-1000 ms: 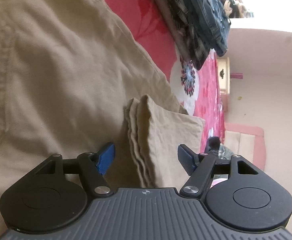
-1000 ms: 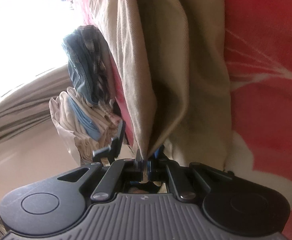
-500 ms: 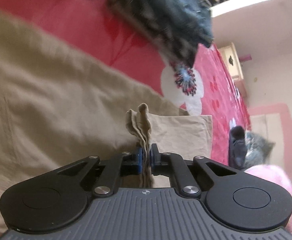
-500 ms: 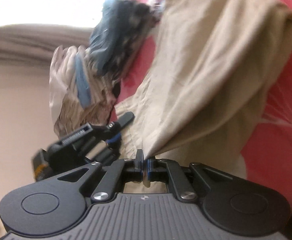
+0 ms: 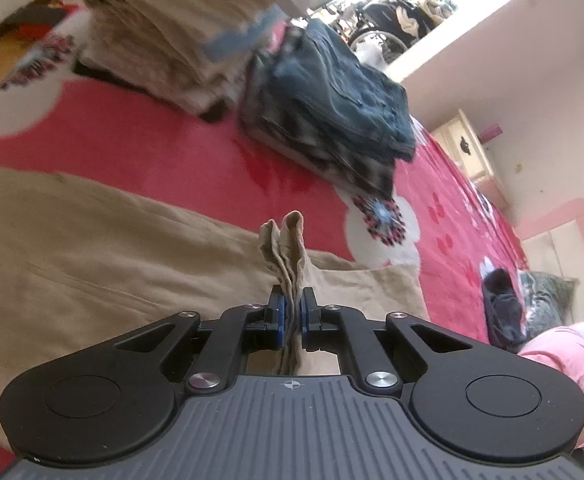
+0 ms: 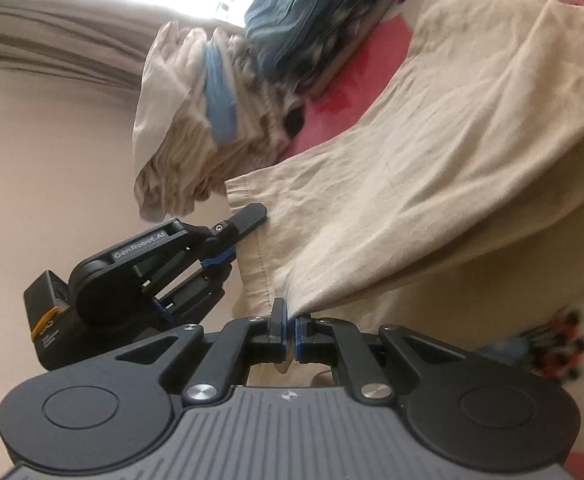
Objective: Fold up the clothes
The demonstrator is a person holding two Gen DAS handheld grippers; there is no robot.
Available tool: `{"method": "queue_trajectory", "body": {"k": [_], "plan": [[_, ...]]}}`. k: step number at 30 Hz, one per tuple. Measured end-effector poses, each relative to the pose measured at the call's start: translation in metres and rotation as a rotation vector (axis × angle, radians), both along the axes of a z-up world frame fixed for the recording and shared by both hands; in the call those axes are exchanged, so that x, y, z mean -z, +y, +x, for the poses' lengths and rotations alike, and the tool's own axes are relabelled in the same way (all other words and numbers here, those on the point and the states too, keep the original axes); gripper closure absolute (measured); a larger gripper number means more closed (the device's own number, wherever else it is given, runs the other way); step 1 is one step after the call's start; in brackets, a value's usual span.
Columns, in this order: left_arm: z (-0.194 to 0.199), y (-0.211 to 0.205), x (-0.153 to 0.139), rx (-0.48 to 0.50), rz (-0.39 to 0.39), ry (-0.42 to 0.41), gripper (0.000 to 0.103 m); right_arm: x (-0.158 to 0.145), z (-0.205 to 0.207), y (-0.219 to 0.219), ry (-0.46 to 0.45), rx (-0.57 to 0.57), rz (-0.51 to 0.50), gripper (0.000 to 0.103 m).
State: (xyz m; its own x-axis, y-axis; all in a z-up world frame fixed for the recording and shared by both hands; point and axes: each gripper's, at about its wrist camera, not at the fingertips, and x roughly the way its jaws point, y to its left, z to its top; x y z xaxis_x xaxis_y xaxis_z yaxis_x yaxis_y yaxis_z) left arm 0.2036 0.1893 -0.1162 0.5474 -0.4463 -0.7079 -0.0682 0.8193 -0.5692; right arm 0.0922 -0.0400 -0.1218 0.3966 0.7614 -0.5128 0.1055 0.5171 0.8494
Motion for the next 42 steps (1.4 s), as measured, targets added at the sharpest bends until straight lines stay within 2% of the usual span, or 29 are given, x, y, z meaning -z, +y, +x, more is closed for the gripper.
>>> {"method": "queue_trajectory", "body": {"k": [8, 16, 24, 42], "plan": [[0.005, 0.052, -0.010, 0.072, 0.153, -0.010, 0.098, 0.009, -0.009, 0.071, 0.027, -0.035, 0.004, 0.099], [0.008, 0.100, -0.006, 0.140, 0.246, 0.016, 0.098, 0.027, -0.012, 0.136, 0.031, -0.102, -0.025, 0.099], [0.001, 0.146, 0.011, 0.074, 0.214, 0.021, 0.098, 0.036, -0.017, 0.173, 0.018, -0.141, -0.069, 0.099], [-0.003, 0.184, 0.034, 0.055, 0.194, 0.031, 0.098, 0.056, -0.022, 0.206, 0.037, -0.156, -0.104, 0.098]]}}
